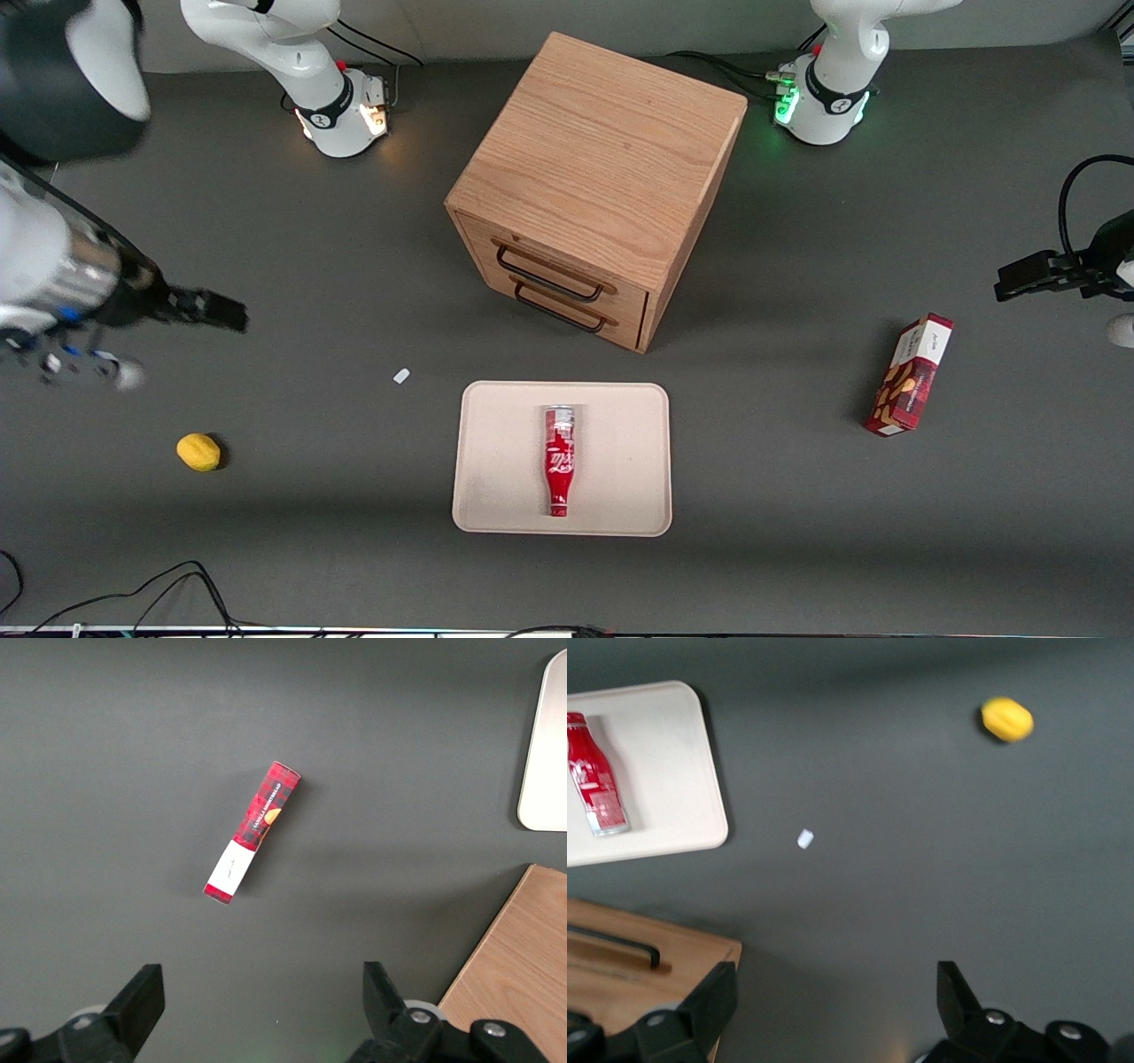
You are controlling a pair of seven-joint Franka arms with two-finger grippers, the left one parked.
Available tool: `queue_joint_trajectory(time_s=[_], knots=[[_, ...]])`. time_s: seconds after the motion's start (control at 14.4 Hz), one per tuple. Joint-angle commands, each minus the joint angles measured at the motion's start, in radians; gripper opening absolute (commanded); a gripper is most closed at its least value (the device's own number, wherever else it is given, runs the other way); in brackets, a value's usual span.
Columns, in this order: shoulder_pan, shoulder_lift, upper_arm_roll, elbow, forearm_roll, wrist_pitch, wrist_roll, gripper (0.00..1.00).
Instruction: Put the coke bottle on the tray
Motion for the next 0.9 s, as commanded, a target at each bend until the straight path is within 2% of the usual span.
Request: queue_joint_trajectory(time_s=[0.0, 0.21, 0.35, 0.83], knots=[[0.013, -0.285, -0.046, -0.325, 0.036, 0.013, -0.014, 1.00], [0.013, -0.504, -0.053, -0.586, 0.036, 0.079, -0.017, 1.00], [0.015, -0.581, -0.054, -0.670, 0.034, 0.099, -0.017, 1.00], [0.015, -0.528, -0.080, -0.592, 0.023, 0.085, -0.003, 1.00]])
